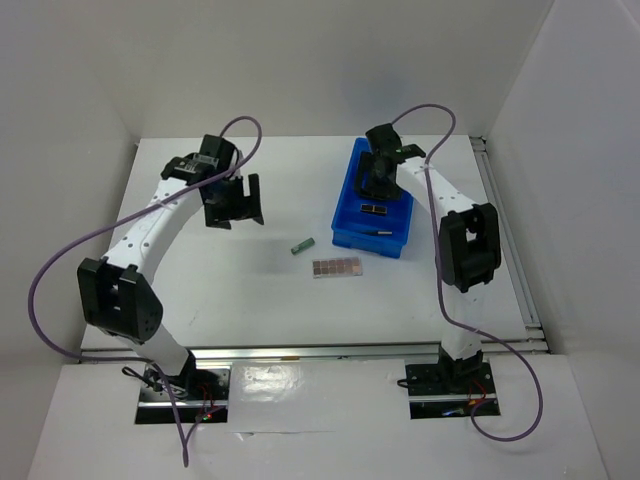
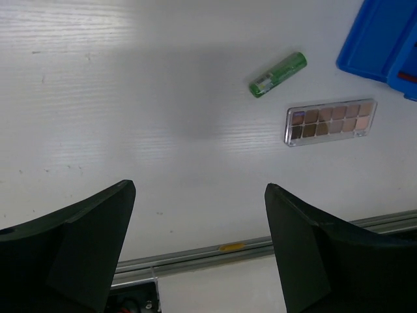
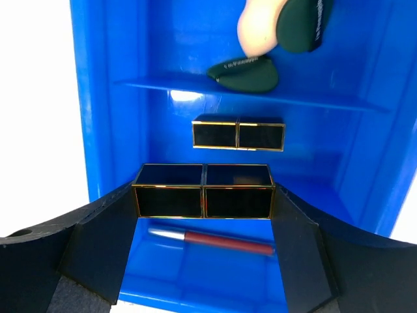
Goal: Organize the makeup
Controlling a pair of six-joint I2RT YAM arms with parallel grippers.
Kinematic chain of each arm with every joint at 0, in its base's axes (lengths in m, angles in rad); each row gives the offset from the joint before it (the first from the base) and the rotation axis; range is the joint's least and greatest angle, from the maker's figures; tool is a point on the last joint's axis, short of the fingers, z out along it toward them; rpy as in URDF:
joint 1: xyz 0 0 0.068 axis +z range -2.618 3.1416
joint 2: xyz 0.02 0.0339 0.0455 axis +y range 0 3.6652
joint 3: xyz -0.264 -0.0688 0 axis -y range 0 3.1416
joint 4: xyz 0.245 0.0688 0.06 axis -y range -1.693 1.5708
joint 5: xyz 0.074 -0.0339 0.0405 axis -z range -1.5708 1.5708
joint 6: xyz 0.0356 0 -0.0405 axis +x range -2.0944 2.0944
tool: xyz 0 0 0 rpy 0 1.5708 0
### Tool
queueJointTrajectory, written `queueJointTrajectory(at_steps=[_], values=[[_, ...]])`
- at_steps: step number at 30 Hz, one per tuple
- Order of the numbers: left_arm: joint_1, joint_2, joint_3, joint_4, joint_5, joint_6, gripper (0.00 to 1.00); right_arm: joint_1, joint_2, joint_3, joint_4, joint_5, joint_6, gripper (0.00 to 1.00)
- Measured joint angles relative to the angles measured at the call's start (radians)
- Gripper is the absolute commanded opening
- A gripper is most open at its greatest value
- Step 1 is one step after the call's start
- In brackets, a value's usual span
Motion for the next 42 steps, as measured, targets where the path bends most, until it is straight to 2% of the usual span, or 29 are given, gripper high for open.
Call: queueJointTrajectory(at_steps=[5, 6, 9, 14, 18, 21, 22, 24, 29, 33, 37, 42], values=[[-0.060, 0.047, 0.082, -0.014, -0.006, 0.019, 0.95, -0.003, 0.008, -0.017, 0.003, -0.012, 0.008, 0.68], [-0.070, 0.050, 0.086, -0.016, -0.010, 0.025, 0.95, -0.003, 0.013, -0.017, 0.004, -0.013, 0.010, 0.75], [-0.087, 0.051, 0.089, -0.030, -0.024, 0.028, 0.96, -0.003, 0.026, -0.017, 0.005, -0.016, 0.014, 0.90], [-0.092, 0.051, 0.089, -0.044, -0.040, 0.028, 0.96, -0.003, 0.035, -0.015, 0.005, -0.021, 0.013, 0.99], [-0.092, 0.056, 0.117, -0.062, -0.061, 0.028, 0.96, -0.002, 0.034, -0.010, 0.005, -0.017, 0.010, 0.97], [-0.092, 0.058, 0.156, -0.070, -0.087, 0.028, 0.96, 0.010, 0.019, -0.010, 0.008, 0.019, -0.007, 0.73], [-0.092, 0.058, 0.172, -0.071, -0.103, 0.027, 0.96, 0.024, 0.007, -0.010, 0.014, 0.039, -0.019, 0.57], [-0.092, 0.054, 0.187, -0.070, -0.146, 0.014, 0.96, 0.068, -0.019, -0.010, 0.028, 0.071, -0.040, 0.47], [-0.085, -0.014, 0.167, -0.062, -0.279, -0.057, 0.97, 0.275, -0.058, 0.023, 0.047, 0.085, -0.056, 0.47], [-0.057, -0.181, 0.075, -0.012, -0.347, -0.095, 0.97, 0.425, -0.035, 0.046, 0.037, 0.041, -0.027, 0.58], [-0.045, -0.288, 0.057, -0.002, -0.396, -0.109, 0.97, 0.459, 0.010, 0.045, 0.026, -0.046, 0.065, 0.66], [-0.042, -0.290, 0.055, 0.001, -0.424, -0.110, 0.97, 0.441, 0.069, 0.024, 0.017, -0.079, 0.193, 0.70]])
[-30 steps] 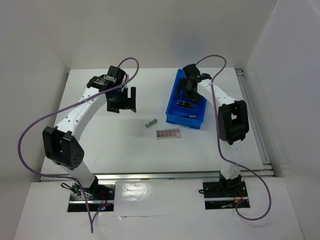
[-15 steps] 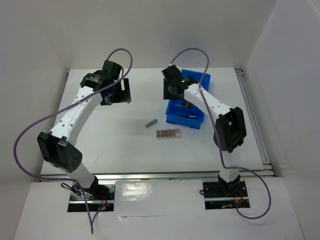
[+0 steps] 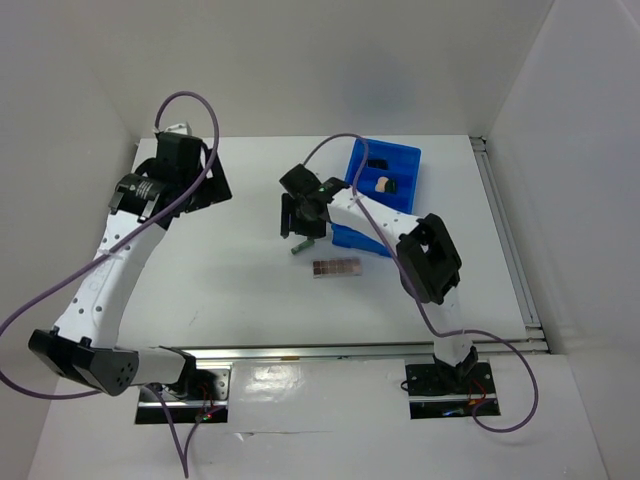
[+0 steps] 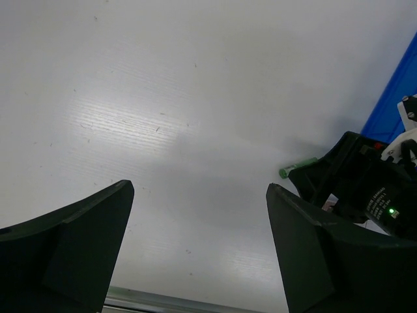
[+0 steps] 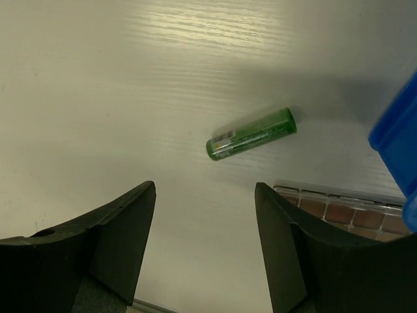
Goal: Organize the makeup
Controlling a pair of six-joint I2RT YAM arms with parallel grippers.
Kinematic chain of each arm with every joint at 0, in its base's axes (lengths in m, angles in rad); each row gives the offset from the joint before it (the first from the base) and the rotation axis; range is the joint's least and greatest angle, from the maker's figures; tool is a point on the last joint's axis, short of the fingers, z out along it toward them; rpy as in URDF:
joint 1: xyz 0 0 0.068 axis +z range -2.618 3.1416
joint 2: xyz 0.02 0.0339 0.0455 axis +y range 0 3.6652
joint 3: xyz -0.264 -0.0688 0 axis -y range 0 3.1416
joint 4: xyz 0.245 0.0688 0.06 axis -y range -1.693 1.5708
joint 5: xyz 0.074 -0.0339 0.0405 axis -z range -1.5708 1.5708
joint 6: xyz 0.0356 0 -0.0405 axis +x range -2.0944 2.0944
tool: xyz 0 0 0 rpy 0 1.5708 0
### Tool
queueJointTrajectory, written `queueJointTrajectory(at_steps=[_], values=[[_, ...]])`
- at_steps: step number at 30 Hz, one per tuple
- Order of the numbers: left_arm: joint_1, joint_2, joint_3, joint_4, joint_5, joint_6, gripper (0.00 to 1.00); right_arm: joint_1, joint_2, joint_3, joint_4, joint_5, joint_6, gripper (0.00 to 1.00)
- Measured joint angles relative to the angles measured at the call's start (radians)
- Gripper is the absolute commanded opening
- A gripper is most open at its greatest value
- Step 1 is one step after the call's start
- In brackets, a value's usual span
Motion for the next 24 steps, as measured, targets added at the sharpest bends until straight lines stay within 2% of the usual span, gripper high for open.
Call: queueJointTrajectory(at_steps=[9, 17, 21, 22, 24], values=[[0.001, 0.007, -0.015, 0.003, -0.001, -0.001, 0.97, -0.007, 0.163, 0.060, -0.055, 0.002, 0.107, 0.71], [0.002, 0.007, -0.033, 0.010, 0.003, 0.002, 0.97, -0.007, 0.225, 0.127, -0.085, 0.034, 0.152, 0.73], [0.002, 0.007, -0.034, 0.017, 0.004, 0.002, 0.97, -0.007, 0.274, 0.209, -0.116, 0.061, 0.142, 0.64], [0.002, 0.007, -0.034, 0.017, 0.004, 0.003, 0.97, -0.007, 0.293, 0.242, -0.131, 0.075, 0.138, 0.56], [0.002, 0.007, -0.034, 0.018, 0.004, 0.002, 0.97, -0.005, 0.332, 0.307, -0.147, 0.103, 0.119, 0.47]])
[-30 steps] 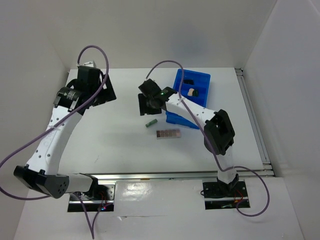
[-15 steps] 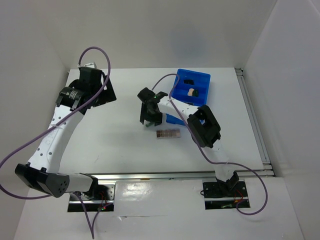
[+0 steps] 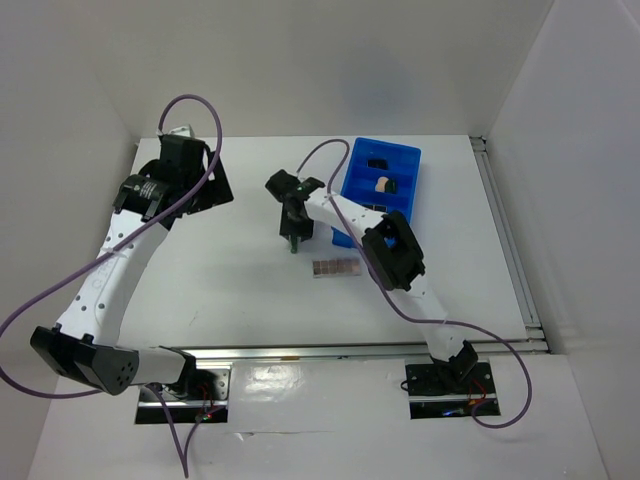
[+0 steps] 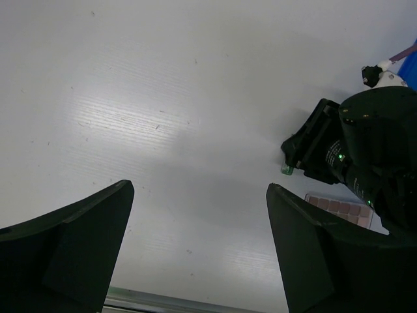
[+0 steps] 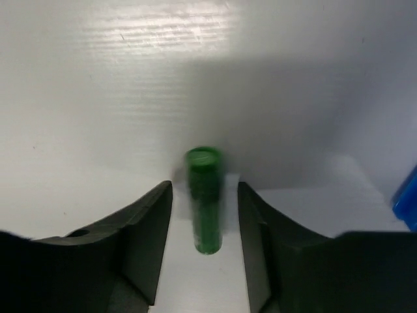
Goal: Organize the makeup
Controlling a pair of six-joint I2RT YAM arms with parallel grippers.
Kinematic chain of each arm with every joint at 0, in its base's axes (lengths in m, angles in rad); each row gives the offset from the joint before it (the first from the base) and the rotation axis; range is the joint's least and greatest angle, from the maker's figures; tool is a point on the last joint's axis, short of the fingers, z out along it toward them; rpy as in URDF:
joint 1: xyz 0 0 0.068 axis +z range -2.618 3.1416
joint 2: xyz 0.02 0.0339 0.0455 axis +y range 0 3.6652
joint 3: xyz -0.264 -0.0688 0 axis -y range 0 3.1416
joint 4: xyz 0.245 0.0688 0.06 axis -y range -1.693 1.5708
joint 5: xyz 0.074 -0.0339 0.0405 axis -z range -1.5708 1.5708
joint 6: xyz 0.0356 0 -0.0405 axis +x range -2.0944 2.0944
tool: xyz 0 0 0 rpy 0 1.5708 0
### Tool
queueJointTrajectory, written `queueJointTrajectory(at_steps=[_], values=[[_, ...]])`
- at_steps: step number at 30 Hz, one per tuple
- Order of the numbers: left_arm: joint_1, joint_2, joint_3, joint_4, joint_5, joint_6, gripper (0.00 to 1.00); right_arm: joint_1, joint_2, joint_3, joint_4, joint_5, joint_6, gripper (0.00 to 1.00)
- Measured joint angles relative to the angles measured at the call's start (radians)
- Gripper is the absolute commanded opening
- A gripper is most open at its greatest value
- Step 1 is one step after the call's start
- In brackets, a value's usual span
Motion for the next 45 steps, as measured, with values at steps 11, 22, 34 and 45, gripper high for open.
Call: queueJointTrajectory(at_steps=[11, 22, 34, 45], values=[[0.000, 0.000, 0.000, 0.005, 0.000, 0.002, 0.97, 0.016, -0.031, -0.018, 0.026, 0.073, -0.134, 0.07], [0.000, 0.001, 0.000, 0.018, -0.007, 0.005, 0.96, -0.105, -0.350, -0.126, 0.165, 0.143, -0.235, 0.05], [0.000, 0.005, 0.000, 0.027, -0.006, 0.006, 0.96, -0.344, -0.428, -0.318, 0.183, 0.243, -0.255, 0.05], [0.000, 0.005, 0.000, 0.028, -0.006, 0.008, 0.96, -0.383, -0.368, -0.334, 0.173, 0.219, -0.266, 0.45]])
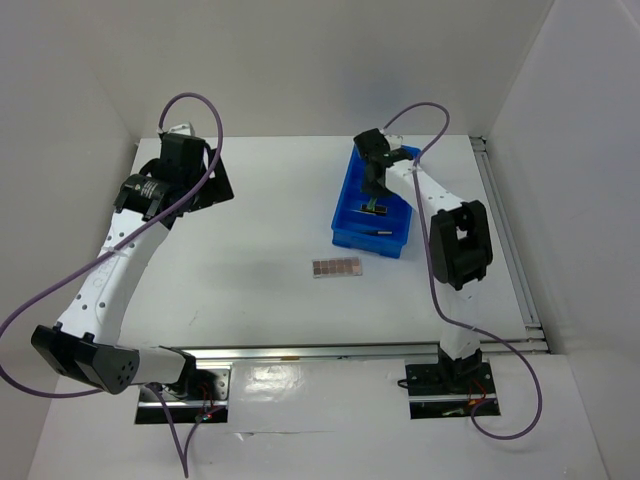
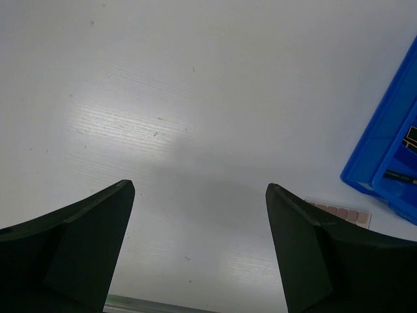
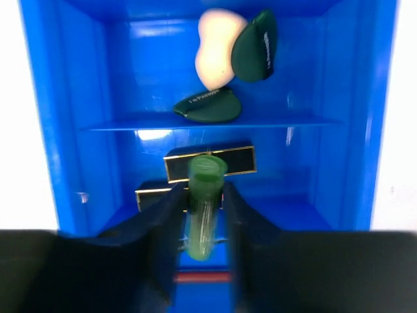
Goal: Organize the makeup
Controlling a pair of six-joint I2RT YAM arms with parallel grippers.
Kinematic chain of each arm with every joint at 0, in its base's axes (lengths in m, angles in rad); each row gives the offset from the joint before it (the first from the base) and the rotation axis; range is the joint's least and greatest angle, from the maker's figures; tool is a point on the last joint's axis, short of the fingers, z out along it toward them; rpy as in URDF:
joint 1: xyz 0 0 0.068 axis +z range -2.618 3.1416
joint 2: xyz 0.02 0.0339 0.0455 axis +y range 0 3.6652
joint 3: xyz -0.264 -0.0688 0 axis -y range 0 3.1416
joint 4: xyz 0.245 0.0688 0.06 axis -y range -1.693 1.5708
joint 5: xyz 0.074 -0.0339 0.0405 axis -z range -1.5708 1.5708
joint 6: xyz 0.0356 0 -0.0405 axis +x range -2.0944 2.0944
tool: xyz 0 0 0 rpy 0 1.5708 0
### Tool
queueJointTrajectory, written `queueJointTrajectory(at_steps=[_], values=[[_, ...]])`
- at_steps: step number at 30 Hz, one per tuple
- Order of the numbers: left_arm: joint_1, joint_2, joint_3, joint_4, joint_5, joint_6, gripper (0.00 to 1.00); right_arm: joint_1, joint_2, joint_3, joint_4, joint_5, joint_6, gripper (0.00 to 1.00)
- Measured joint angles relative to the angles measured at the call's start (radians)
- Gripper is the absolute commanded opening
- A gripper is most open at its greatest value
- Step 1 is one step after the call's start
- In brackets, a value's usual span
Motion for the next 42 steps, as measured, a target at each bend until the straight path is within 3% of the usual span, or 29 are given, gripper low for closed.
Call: queueJointTrajectory(at_steps=[3, 12, 16, 21, 25, 30, 31, 33, 42], values=[[0.000, 0.000, 0.000, 0.000, 0.003, 0.000, 0.98, 0.000, 0.029, 0.009, -0.012, -0.008, -0.001, 0.59], [0.000, 0.015, 0.000, -0.001, 0.011, -0.002, 0.98, 0.007, 0.013, 0.013, -0.029, -0.024, -0.037, 0.58], [0.000, 0.015, 0.000, 0.002, 0.034, -0.002, 0.98, 0.068, -0.143, -0.102, -0.009, -0.027, -0.070, 0.67], [-0.003, 0.006, -0.048, 0.027, 0.111, 0.007, 0.96, 0.237, -0.399, -0.284, 0.005, -0.055, -0.069, 0.65], [-0.037, 0.032, -0.086, 0.031, 0.191, 0.024, 0.96, 0.351, -0.496, -0.391, -0.001, -0.093, -0.021, 0.59], [-0.114, 0.101, -0.163, 0.049, 0.240, 0.019, 0.96, 0.409, -0.476, -0.496, 0.000, -0.146, -0.014, 0.66], [-0.122, 0.103, -0.182, 0.050, 0.246, 0.019, 0.96, 0.417, -0.459, -0.509, 0.002, -0.162, -0.029, 0.80], [-0.127, 0.102, -0.208, 0.051, 0.253, 0.019, 0.96, 0.422, -0.426, -0.515, 0.011, -0.196, -0.072, 0.86], [-0.126, 0.092, -0.253, 0.105, 0.256, 0.021, 0.96, 0.424, -0.302, -0.526, 0.177, -0.253, -0.312, 0.90]])
